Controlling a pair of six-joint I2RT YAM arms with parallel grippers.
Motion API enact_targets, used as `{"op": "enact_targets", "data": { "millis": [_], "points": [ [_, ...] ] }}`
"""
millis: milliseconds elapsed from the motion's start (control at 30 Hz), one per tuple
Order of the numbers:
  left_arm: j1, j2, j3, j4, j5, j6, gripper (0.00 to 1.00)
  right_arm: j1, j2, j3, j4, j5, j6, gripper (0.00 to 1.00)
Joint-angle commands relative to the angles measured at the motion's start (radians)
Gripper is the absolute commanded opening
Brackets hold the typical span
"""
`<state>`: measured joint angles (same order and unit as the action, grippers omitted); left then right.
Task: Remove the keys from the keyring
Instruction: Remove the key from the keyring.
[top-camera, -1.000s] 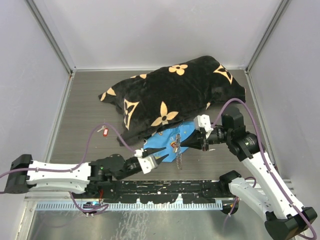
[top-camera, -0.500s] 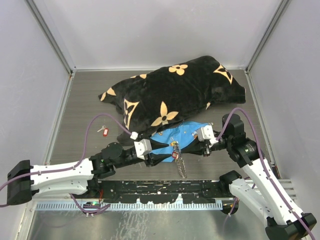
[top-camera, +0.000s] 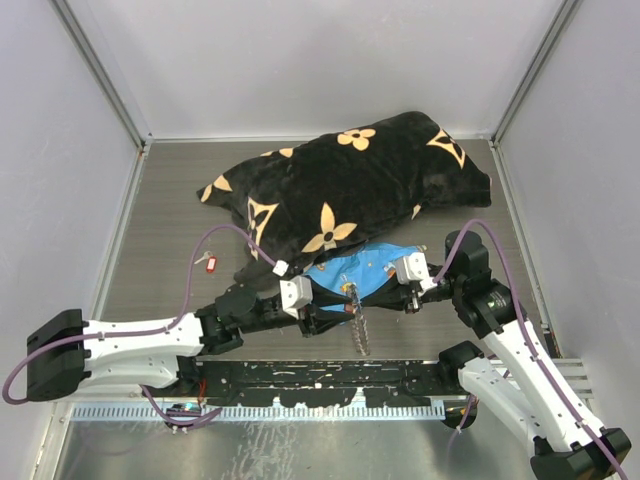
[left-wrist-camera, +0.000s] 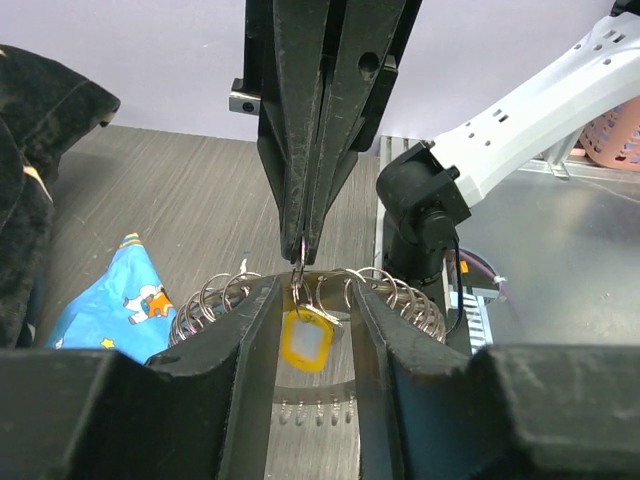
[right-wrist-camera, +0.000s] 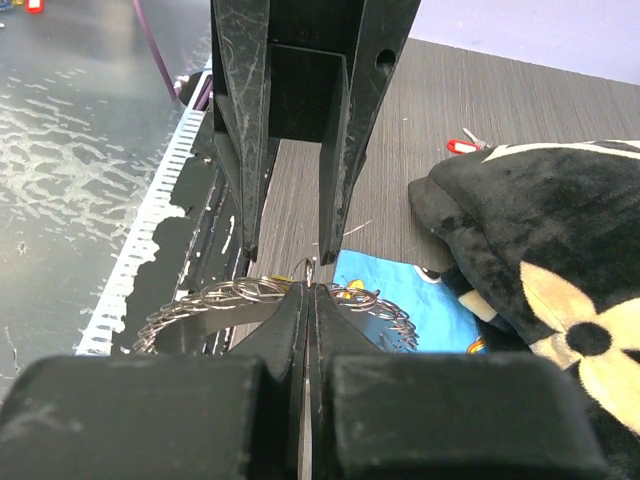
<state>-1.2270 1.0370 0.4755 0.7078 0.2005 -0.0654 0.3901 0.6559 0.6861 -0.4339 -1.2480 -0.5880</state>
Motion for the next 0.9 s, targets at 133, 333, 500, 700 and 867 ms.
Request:
{"op": "enact_targets", "data": {
  "millis": [133,333,500,700,867],
  "points": [
    [0.007,0.041,0.054,0.123,-0.004,-0.028,0.3,-0.007,-0.019,0.01,0.087,-0.044,0.036,0.01],
    [0.008,0.047,0.055,0.125,-0.013,-0.03,0.27,-0.008,-0.019,0.006,0.094,-0.05,0.043,0.01],
    [0.008,0.054,0.058,0.12,-0.014,-0.031,0.24,-0.008,-0.019,0.004,0.112,-0.054,0.06,0.01],
    [0.008,0.057,0.057,0.112,-0.018,-0.027,0.2,-0.007,-0.018,0.003,0.121,-0.057,0.072,0.01],
    [0.008,0.058,0.064,0.105,-0.015,-0.026,0.1,-0.008,-0.018,-0.001,0.124,-0.06,0.073,0.01]
  ]
}}
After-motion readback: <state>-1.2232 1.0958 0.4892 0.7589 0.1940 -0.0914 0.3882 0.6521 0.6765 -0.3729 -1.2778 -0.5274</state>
